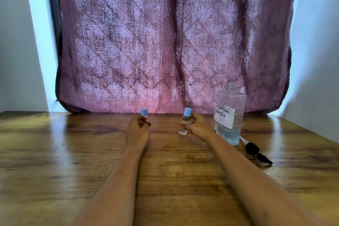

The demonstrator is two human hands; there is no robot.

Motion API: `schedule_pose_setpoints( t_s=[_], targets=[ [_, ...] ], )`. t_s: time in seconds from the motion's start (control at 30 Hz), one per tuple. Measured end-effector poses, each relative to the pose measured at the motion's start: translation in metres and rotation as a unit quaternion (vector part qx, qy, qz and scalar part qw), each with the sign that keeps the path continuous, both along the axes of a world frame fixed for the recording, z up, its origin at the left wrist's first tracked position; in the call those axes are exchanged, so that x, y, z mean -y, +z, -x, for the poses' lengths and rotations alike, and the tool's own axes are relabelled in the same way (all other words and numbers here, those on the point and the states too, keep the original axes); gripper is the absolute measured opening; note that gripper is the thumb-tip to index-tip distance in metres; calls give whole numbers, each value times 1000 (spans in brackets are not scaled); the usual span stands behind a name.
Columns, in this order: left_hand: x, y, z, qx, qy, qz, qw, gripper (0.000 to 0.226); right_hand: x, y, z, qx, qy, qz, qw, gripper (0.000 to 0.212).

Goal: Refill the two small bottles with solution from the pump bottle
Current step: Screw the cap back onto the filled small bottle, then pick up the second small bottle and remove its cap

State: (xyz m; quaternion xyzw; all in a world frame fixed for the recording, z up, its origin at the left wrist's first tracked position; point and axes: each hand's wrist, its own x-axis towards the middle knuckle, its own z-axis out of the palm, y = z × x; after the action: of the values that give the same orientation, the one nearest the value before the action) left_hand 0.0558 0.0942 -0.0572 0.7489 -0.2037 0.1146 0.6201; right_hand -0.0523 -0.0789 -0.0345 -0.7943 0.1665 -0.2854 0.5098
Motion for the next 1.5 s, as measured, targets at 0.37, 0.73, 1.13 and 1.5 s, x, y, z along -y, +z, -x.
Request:
schedule_pose_setpoints(
  t_s=[0.37, 0.73, 1.13, 1.5],
  targets=[
    [5, -5, -12, -27, 65, 37, 997, 10, 20, -12, -55, -64, -52, 81, 993, 45],
    [5, -5, -15, -85, 100, 78, 988, 8, -5, 1, -62, -169, -201, 180, 948, 99],
    [2, -6, -12, -95, 85, 78, 989, 35, -83, 24, -109, -48, 50, 259, 963, 62],
    [15, -11, -11, -29, -53, -32, 998, 29, -61, 30, -69, -10, 27, 266, 964, 11]
  ],
)
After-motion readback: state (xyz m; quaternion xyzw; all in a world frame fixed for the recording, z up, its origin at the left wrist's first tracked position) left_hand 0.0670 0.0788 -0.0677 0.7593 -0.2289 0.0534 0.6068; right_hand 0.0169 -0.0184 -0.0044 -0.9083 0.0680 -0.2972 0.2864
